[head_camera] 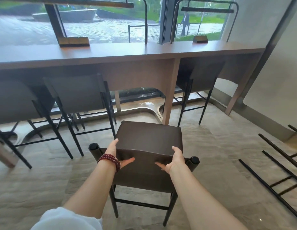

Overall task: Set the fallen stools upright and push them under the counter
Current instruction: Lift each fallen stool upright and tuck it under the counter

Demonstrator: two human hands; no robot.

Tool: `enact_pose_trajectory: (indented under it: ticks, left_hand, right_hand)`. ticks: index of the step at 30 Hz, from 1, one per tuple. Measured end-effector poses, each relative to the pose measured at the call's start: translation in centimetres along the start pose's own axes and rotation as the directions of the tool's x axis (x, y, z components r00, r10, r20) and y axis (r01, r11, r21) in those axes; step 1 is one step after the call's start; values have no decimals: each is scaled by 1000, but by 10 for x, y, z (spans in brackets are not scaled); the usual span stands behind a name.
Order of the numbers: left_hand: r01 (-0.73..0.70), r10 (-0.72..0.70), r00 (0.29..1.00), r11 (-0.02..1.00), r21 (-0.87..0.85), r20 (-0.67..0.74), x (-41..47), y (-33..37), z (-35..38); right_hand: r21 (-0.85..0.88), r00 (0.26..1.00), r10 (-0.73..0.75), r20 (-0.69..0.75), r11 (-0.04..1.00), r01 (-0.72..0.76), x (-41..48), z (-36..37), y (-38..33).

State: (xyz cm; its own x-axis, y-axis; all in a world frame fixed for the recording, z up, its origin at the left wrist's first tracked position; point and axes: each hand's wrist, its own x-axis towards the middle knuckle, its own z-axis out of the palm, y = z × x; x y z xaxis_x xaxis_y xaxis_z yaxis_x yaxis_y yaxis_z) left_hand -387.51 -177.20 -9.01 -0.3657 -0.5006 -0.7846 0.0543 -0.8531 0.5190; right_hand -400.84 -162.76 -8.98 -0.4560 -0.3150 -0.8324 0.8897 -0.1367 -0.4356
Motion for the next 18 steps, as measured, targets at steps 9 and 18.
enact_pose_trajectory:
  ticks: [9,18]
  left_hand:
    - [-18,17,1000,1000,-20,-22,7,32,37]
    - [-5,8,999,996,-89,32,38,82,89]
  right_hand:
    - [-128,993,-45,-105,991,31,18,39,-40]
    - [-174,997,-54,-52,984,44,39,91,-101]
